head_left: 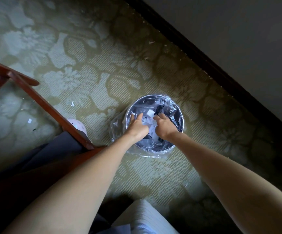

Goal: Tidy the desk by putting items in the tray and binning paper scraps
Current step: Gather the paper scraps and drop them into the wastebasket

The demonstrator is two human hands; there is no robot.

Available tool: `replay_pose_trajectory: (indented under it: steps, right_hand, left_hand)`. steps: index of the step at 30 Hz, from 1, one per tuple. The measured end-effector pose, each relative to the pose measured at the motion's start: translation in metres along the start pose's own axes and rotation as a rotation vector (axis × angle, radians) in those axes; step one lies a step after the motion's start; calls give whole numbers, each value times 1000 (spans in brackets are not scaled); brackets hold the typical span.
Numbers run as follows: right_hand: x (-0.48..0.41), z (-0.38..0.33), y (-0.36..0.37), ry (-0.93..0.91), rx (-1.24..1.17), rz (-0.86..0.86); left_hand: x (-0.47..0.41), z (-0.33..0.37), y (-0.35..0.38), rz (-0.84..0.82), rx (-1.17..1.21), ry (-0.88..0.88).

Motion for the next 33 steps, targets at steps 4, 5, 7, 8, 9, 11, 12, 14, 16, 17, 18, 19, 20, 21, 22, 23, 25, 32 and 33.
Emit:
replay_pose_trajectory:
  steps: [4,5,7,8,9,11,12,14,16,17,18,19,20,21,22,23,25,32,33]
  right_hand:
    - [16,-5,-5,21,145,-1]
    - [21,-9,-7,19,193,11]
    - [34,-19,-14,-6,283,56]
    - [42,-25,-17,-30,326,88]
    - [50,-33,-22,-58,368,121]
    - [70,-52,-35,-113,453,192]
    - [82,-62,-43,-149,493,234]
    - [109,-86,-61,-224,543,324]
    - [138,-112,-80,-284,544,427]
    - [154,-125,-89,-309,533,483]
    - [170,-139,-97,-332,517,537]
    - [187,-154,-104,-358,499,586]
    - [204,-170,-109,-397,486,633]
    - [222,-187,-113,-444,483,677]
    - [239,-205,-115,-494,485,722]
    - [257,-223,-116,-541,488,765]
    - [288,-259,-116,-641,480,854]
    - [363,-370,-49,-1011,414,934]
    - [370,-383,-32,-1074,401,929]
  left_hand:
    - [18,2,-11,86,-82,-10]
    - [24,1,-14,109,-108,-16]
    - [39,2,-23,144,-143,-13]
    - [48,3,-28,164,-156,0]
    - [59,3,-34,190,-169,18]
    - [82,5,-49,268,-219,61]
    - [96,6,-58,320,-252,82]
    - [127,8,-77,424,-317,121]
    - [162,10,-99,526,-372,162]
    - [181,12,-111,583,-387,180]
    - [201,12,-122,645,-391,194]
    - [222,12,-134,709,-387,205]
    - [243,11,-144,774,-377,213]
    - [265,10,-154,837,-361,220]
    - [286,6,-163,896,-343,225]
    - [306,1,-171,953,-323,230]
    - [343,-17,-185,1060,-287,234]
    - [435,-137,-202,1341,-86,25]
    - [443,-159,-200,1372,-47,-29]
Point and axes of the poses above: each hand's wrist, its own x-axis away from the middle knuckle, its own y-axis out of the palm, z = x × y, the point moved 1 cm from there along -x, towards the middle knuckle, and after that the axes turned 5 degrees about -x, right-handed, at the moved point
